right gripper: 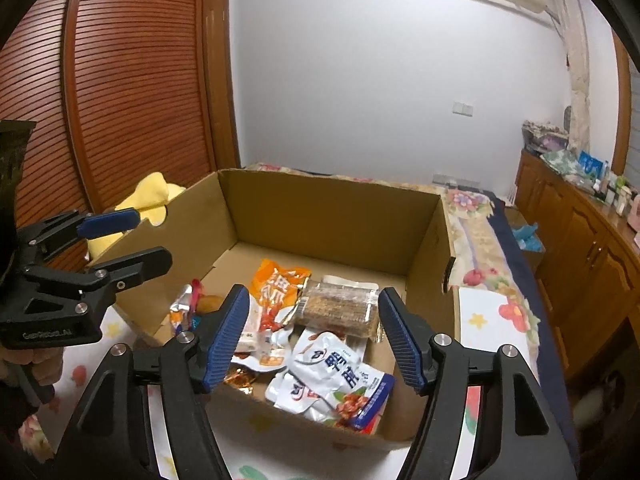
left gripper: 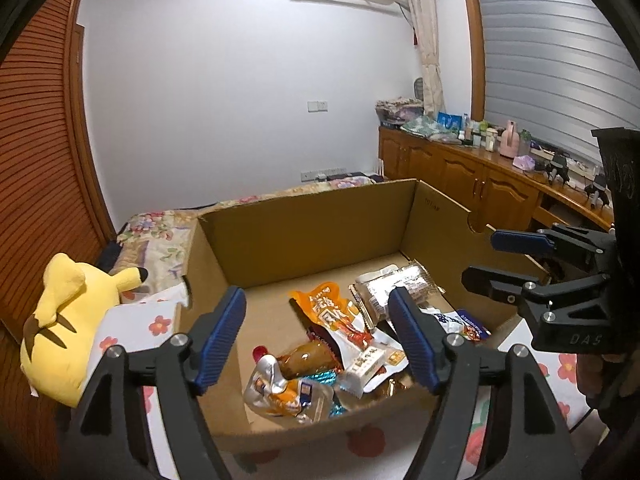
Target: Organize snacks
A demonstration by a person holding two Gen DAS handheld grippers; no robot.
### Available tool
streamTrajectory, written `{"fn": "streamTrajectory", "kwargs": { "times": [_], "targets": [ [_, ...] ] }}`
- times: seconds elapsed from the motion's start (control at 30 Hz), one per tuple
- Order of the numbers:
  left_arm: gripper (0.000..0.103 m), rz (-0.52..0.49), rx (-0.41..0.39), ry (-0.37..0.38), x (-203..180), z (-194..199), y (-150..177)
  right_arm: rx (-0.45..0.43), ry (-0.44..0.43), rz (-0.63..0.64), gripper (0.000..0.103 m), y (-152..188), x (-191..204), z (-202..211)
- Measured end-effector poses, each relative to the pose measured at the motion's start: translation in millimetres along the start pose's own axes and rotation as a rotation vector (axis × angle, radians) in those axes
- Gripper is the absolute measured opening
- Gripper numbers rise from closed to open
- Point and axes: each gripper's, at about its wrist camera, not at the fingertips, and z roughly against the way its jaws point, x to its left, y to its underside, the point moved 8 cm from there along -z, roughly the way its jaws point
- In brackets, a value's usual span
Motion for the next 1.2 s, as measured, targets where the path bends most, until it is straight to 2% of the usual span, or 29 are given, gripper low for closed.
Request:
{"fn": "streamTrajectory", "kwargs": {
  "times": [0.37, 0.7, 0.83, 1.0, 1.2],
  "targets": [
    [0.099, -0.002, -0.098, -0.052, 3.3, 56.6, -0.7, -0.079, 0.026, -0.021, 0.083, -2.5, 16.9, 41.7],
    [0.100, 0.010, -0.150, -0.172, 4.5, 98.2, 2.9, -0.178, 0.077, -0.040, 0.096, -4.2, 27.6, 89.0],
    [0.100, 0.034, -0.158, -0.147, -0.1, 110.4, 6.7, -0.208, 0.115, -0.057, 0.103, -2.5, 27.8, 104.5],
    [0.100, 0.065, -0.167, -0.138, -2.7, 123.0, 12.8, -0.218, 0.157, -0.080, 0.103, 4.6, 27.0, 117.1],
    [0.100, 0.067, -0.166, -0.167, -5.9, 134.2, 26.1, -0.232, 0.180, -0.088, 0.103, 16.2, 31.9, 133.5]
  ]
}}
